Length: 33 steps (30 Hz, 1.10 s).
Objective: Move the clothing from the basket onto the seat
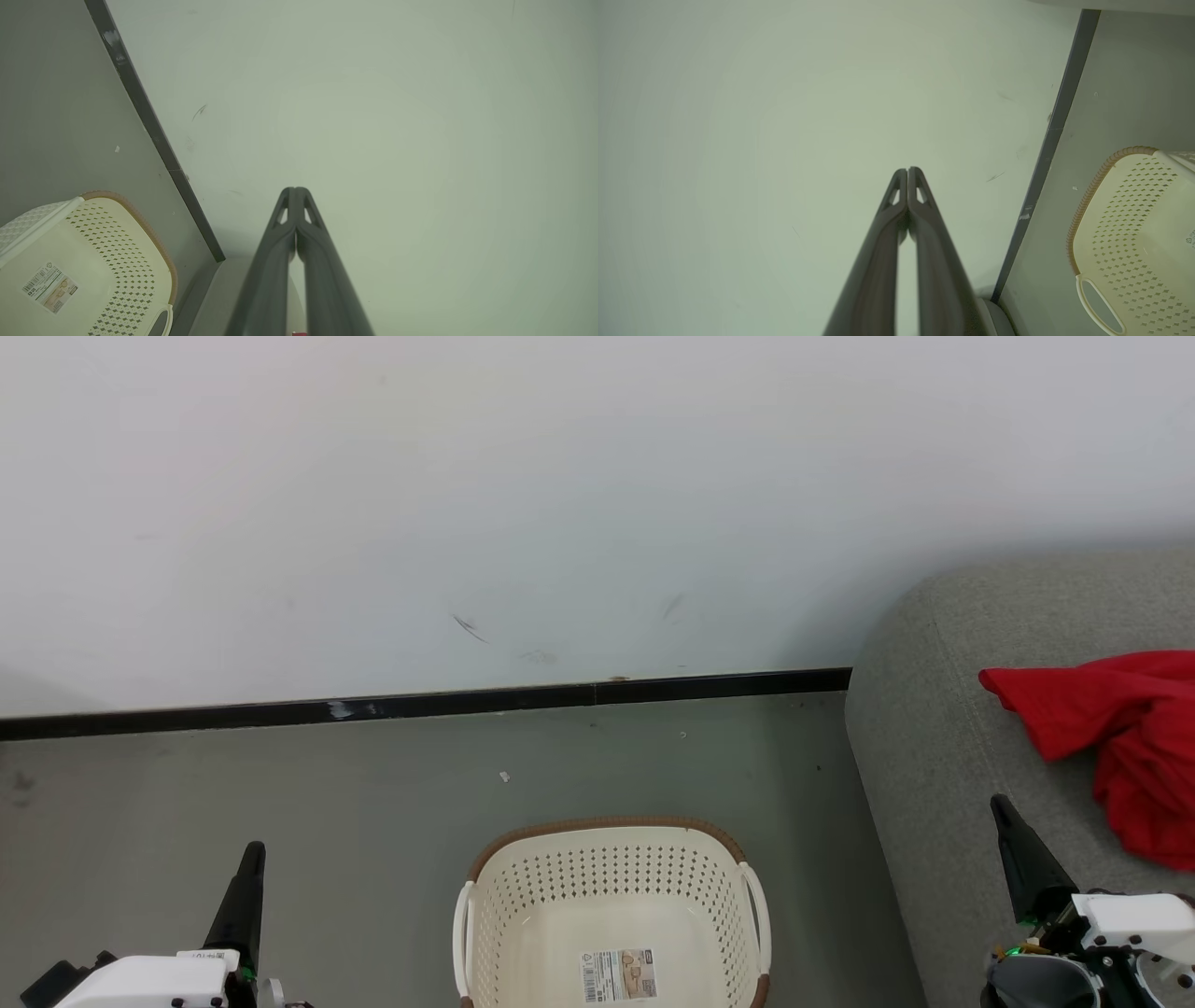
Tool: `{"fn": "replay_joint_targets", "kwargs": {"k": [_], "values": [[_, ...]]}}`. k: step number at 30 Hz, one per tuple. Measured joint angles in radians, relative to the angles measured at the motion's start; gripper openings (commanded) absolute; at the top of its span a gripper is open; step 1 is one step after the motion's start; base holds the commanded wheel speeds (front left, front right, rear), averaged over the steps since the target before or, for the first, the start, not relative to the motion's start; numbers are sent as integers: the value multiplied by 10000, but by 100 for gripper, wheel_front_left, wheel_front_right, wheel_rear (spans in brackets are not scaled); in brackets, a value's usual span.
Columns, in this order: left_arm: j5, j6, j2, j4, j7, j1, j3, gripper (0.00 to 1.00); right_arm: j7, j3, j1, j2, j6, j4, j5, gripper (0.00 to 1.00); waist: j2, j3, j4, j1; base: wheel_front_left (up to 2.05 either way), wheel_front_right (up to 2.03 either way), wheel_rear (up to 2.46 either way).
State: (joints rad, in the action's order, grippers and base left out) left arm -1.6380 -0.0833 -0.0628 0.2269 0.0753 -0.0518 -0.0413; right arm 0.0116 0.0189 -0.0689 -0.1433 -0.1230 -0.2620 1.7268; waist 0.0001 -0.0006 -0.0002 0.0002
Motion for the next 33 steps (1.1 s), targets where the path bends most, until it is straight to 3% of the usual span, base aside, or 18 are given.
{"fn": "replay_joint_targets", "kwargs": {"k": [33], "values": [[0,0,2,23,29,-12,-6,0,0,8,-1,-8,0,-2,73,0,0,0,0,-1,0,0,0]]}}
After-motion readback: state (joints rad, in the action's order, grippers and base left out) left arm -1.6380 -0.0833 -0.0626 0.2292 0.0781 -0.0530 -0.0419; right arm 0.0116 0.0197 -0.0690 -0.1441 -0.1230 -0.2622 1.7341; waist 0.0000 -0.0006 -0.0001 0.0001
